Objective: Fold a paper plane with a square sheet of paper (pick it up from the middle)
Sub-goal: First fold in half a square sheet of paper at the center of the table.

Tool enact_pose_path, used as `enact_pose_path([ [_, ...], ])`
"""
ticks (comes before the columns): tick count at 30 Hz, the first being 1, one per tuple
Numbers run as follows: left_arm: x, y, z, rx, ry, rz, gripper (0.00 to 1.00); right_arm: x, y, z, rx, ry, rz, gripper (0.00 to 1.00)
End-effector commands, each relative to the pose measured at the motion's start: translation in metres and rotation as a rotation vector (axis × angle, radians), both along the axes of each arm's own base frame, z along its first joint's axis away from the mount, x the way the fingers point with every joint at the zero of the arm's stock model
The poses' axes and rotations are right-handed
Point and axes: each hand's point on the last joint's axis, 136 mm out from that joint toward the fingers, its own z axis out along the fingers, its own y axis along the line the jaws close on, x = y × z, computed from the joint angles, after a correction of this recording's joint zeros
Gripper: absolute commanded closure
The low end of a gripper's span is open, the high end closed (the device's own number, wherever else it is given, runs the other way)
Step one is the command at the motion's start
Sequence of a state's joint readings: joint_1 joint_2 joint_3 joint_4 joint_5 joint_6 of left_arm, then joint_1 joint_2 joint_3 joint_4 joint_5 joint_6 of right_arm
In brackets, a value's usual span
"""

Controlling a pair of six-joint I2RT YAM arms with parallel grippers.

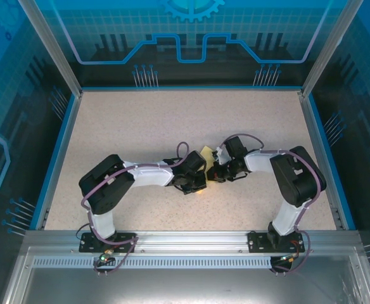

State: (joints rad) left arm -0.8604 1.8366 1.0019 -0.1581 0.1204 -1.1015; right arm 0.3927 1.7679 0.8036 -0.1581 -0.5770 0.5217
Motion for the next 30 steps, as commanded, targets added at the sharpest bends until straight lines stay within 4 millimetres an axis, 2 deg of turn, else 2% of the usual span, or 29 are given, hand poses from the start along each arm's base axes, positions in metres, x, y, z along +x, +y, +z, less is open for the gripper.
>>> enact_pose_path([
  [1,-0.042,0.038,-0.035,0.156,0.154,0.009,1.00,0.037,-0.022,-0.001,-0.045,-0.055,-0.082,1.00],
  [3,-0.045,0.041,-0.037,0.163,0.164,0.013,1.00,0.045,-0.029,-0.004,-0.046,-0.045,-0.111,1.00],
  [4,-0.046,0.042,-0.038,0.166,0.167,0.013,1.00,0.060,-0.028,0.004,-0.033,-0.073,-0.125,1.00],
  [7,-0.047,0.043,-0.038,0.166,0.167,0.013,1.00,0.074,-0.029,0.009,-0.015,-0.087,-0.139,1.00],
  [10,-0.048,0.045,-0.037,0.174,0.159,0.006,1.00,0.082,-0.028,0.021,0.004,-0.111,-0.145,1.00],
  [14,-0.048,0.053,-0.035,0.200,0.129,-0.022,1.00,0.083,-0.028,0.043,0.026,-0.147,-0.151,1.00],
  [16,-0.049,0.059,-0.035,0.220,0.113,-0.048,1.00,0.078,-0.027,0.052,0.033,-0.161,-0.140,1.00],
  [19,-0.049,0.062,-0.034,0.225,0.100,-0.075,1.00,0.062,-0.018,0.054,0.023,-0.161,-0.088,0.99],
  [25,-0.045,0.057,-0.031,0.211,0.090,-0.074,1.00,0.020,0.006,0.034,-0.018,-0.106,0.012,1.00],
  [27,-0.045,0.058,-0.030,0.213,0.089,-0.071,1.00,0.000,0.008,0.020,-0.032,-0.062,0.037,1.00],
  [30,-0.046,0.059,-0.030,0.218,0.092,-0.060,1.00,-0.012,0.010,0.009,-0.048,-0.035,0.057,1.00],
])
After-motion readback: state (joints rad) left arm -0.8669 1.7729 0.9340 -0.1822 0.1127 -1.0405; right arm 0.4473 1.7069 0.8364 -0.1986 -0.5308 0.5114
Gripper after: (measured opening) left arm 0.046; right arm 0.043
